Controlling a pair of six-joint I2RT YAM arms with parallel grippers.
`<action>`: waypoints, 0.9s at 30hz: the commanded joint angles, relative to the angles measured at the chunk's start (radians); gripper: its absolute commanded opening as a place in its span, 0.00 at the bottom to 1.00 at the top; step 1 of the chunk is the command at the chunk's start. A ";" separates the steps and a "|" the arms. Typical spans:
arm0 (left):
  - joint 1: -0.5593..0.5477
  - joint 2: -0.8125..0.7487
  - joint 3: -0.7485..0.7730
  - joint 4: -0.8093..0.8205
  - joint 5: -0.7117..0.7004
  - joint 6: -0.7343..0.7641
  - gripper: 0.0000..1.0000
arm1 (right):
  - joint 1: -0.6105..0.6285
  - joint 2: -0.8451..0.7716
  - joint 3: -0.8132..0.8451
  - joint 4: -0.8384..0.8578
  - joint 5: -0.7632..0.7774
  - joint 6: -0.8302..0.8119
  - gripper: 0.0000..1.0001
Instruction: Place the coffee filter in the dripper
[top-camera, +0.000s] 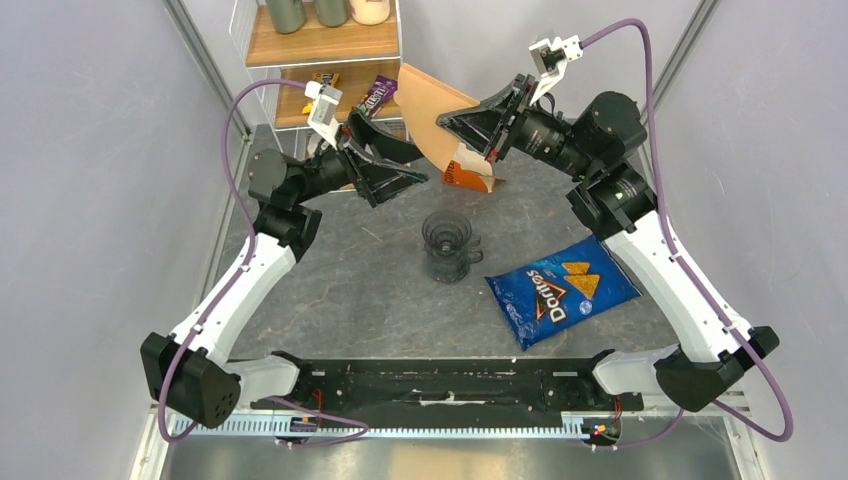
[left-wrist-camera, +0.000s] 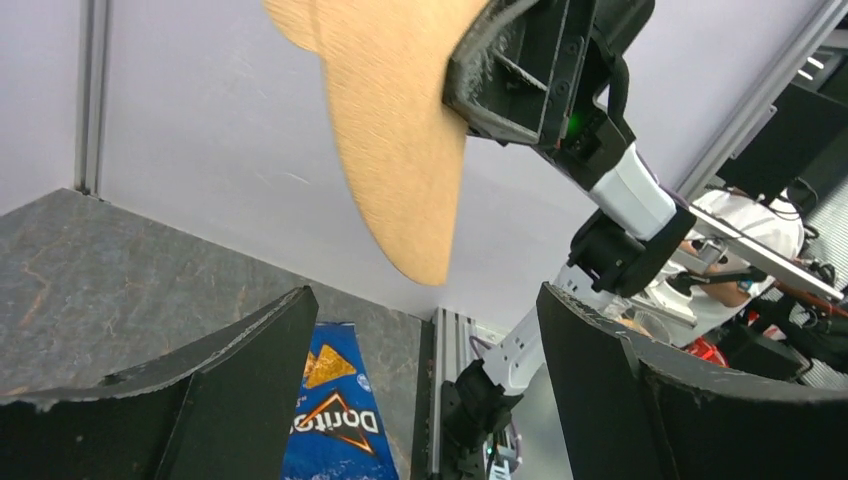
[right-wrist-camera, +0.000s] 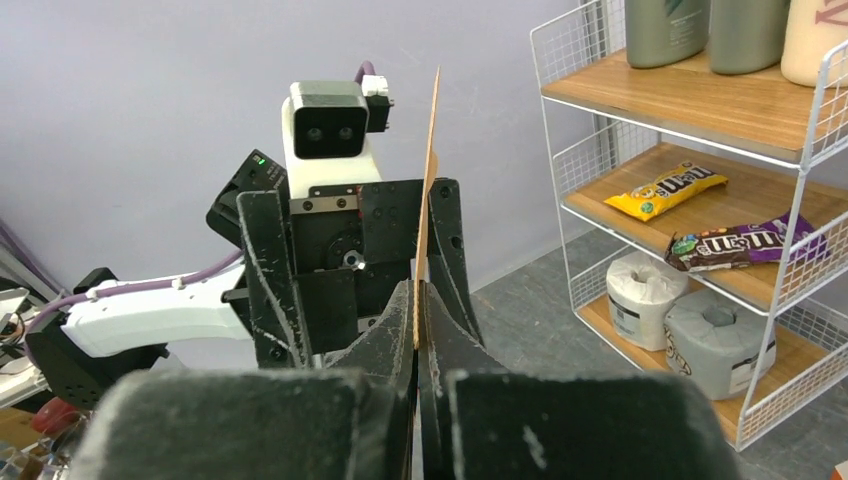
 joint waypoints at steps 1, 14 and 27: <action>-0.001 0.015 0.061 0.066 -0.107 -0.073 0.88 | 0.002 -0.006 -0.004 0.078 -0.028 0.036 0.00; -0.003 0.051 0.117 0.067 -0.172 -0.143 0.18 | 0.010 -0.003 -0.026 0.077 -0.057 0.018 0.00; -0.004 -0.019 0.279 -0.916 0.165 0.789 0.02 | -0.015 -0.048 0.198 -0.782 -0.192 -0.688 0.75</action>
